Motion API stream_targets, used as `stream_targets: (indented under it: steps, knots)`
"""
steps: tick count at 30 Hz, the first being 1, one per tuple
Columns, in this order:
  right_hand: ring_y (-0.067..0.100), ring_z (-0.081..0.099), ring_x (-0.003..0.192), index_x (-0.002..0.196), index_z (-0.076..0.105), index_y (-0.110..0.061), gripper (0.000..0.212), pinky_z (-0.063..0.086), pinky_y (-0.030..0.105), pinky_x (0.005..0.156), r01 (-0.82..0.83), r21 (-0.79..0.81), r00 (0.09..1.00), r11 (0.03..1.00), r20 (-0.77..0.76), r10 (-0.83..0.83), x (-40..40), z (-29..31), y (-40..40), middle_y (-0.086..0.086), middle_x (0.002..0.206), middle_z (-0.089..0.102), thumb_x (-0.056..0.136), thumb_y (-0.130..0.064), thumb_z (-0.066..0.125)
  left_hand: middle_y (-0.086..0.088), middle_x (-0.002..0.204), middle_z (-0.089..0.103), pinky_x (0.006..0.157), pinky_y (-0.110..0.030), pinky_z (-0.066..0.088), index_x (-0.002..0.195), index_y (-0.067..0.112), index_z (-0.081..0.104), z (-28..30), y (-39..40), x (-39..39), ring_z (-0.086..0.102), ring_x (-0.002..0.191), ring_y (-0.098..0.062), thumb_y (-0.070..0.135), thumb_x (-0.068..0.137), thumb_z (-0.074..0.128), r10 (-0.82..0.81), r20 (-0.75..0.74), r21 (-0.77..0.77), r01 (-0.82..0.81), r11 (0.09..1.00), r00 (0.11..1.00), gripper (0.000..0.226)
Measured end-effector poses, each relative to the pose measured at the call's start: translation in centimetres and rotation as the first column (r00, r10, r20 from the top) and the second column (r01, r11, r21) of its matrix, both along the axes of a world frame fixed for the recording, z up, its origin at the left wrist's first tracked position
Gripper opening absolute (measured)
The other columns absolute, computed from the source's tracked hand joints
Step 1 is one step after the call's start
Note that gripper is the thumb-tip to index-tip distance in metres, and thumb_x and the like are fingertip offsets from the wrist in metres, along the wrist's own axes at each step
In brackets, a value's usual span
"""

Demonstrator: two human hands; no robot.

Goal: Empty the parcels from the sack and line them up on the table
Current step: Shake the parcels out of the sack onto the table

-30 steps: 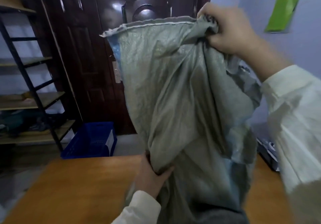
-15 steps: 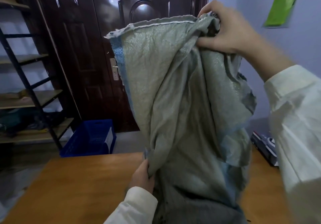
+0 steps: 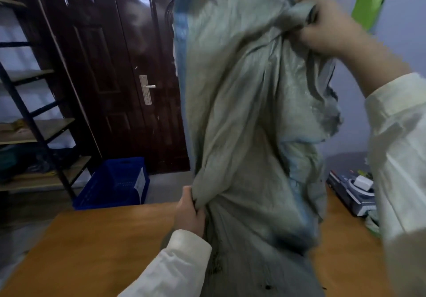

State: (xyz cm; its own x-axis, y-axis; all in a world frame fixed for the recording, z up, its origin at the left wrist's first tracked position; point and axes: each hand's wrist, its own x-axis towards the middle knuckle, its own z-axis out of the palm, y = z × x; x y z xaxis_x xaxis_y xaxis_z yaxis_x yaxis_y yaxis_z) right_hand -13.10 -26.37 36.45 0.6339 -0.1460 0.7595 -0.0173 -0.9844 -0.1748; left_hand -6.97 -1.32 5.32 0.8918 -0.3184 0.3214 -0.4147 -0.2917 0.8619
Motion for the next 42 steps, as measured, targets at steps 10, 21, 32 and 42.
stream_targets:
  steps: [10,21,32,42]
  knots:
    - [0.027,0.057,0.090,0.101,0.057,-0.004,0.030,0.034,0.027,0.069,-0.010,0.091,1.000,0.996,0.016,0.008,1.7,-3.3,0.0,0.019,0.097,0.063,0.075,-0.011,0.046,0.000,0.111,0.056,0.087,-0.033,0.048,0.125,0.019,0.040,-2.2,1.2,-1.1,0.056,0.108,-0.027,0.039,0.067,0.080,0.024,-0.292,0.132,0.016,0.991,0.956,0.073]
    - [0.013,0.053,0.105,0.109,0.058,-0.002,0.031,0.041,0.024,0.083,-0.085,0.071,0.958,0.994,0.281,0.062,2.1,0.7,2.8,0.001,0.105,0.057,0.081,-0.010,0.047,0.002,0.138,0.034,0.109,-0.036,0.031,0.138,0.025,0.023,-3.1,0.3,-1.7,0.035,0.131,-0.020,0.073,0.053,0.067,0.036,-0.056,0.663,0.010,0.749,0.998,0.106]
    - [0.023,0.050,0.118,0.122,0.052,0.000,0.037,0.038,0.029,0.093,0.082,0.237,0.984,0.968,0.136,-0.117,2.5,3.2,2.5,0.013,0.128,0.056,0.097,-0.021,0.035,-0.017,0.111,0.063,0.090,-0.038,0.049,0.127,0.008,0.049,-2.3,1.7,-1.0,0.059,0.102,-0.033,0.016,0.095,0.044,0.051,-0.191,0.409,0.032,0.912,0.980,0.033]
    - [0.009,0.052,0.106,0.104,0.058,-0.021,0.022,0.041,0.025,0.091,-0.039,0.234,0.958,0.972,0.284,-0.030,2.6,2.6,3.1,-0.003,0.112,0.060,0.085,-0.020,0.047,-0.007,0.107,0.059,0.086,-0.028,0.044,0.136,0.010,0.040,-0.5,2.0,-1.6,0.056,0.100,-0.026,0.001,0.090,0.051,0.004,-0.209,0.071,0.011,0.997,0.978,0.048]
